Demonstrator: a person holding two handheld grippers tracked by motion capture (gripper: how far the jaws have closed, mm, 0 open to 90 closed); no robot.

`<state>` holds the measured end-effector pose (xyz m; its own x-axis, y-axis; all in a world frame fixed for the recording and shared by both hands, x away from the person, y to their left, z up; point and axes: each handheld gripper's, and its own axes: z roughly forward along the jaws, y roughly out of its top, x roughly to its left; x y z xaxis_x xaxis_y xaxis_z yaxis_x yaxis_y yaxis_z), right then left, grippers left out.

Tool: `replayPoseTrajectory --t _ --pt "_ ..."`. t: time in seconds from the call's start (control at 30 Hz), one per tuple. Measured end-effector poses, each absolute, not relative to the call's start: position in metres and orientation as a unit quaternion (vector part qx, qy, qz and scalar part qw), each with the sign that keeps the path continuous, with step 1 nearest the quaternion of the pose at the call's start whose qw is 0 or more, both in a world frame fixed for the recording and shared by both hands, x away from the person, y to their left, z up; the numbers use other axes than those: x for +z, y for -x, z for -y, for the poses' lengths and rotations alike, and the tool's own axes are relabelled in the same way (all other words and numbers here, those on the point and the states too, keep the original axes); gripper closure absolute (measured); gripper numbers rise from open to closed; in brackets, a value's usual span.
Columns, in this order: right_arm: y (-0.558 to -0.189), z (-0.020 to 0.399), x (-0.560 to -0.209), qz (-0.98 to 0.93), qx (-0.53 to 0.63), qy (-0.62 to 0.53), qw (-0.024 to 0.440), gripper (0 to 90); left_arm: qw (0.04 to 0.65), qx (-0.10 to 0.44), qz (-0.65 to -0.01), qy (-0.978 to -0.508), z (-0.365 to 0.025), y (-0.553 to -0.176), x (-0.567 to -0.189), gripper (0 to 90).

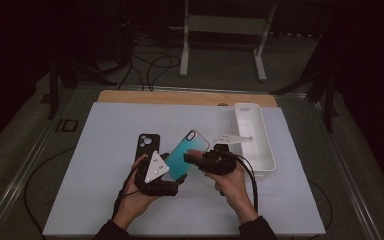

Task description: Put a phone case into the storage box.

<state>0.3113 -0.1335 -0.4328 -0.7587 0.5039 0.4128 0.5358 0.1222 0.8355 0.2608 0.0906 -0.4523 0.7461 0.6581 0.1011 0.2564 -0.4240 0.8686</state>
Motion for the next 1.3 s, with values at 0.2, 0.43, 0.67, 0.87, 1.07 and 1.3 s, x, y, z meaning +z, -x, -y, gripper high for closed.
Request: replayPoseTrajectory --t 0.2,0.43,0.67,0.87,1.07,1.3 --pt "-0.308 0.127 -0.429 0.751 -0.562 0.348 0.019 80.5 0.445 0.228 -0.286 -0.818 -0.089 -0.261 -0.453 17.1" --pt "-0.305 0.121 -0.426 0.759 -0.552 0.345 0.0 86.3 0.45 0.229 -0.292 -0.812 -0.09 -0.262 -0.453 16.1" --pt "-0.305 0.124 -0.424 0.767 -0.546 0.337 -0.016 86.7 0.481 0.184 -0.3 -0.803 -0.108 -0.268 -0.448 15.1" --pt "-0.304 0.128 -0.421 0.775 -0.56 0.292 -0.004 86.7 0.505 0.122 -0.294 -0.803 -0.123 -0.275 -0.446 15.5" --pt "-0.301 0.129 -0.416 0.787 -0.566 0.246 0.007 86.6 0.518 0.092 -0.286 -0.801 -0.132 -0.278 -0.446 17.4" --pt "-0.298 0.128 -0.407 0.789 -0.582 0.193 0.027 86.5 0.535 0.042 -0.252 -0.805 -0.132 -0.278 -0.45 23.7"
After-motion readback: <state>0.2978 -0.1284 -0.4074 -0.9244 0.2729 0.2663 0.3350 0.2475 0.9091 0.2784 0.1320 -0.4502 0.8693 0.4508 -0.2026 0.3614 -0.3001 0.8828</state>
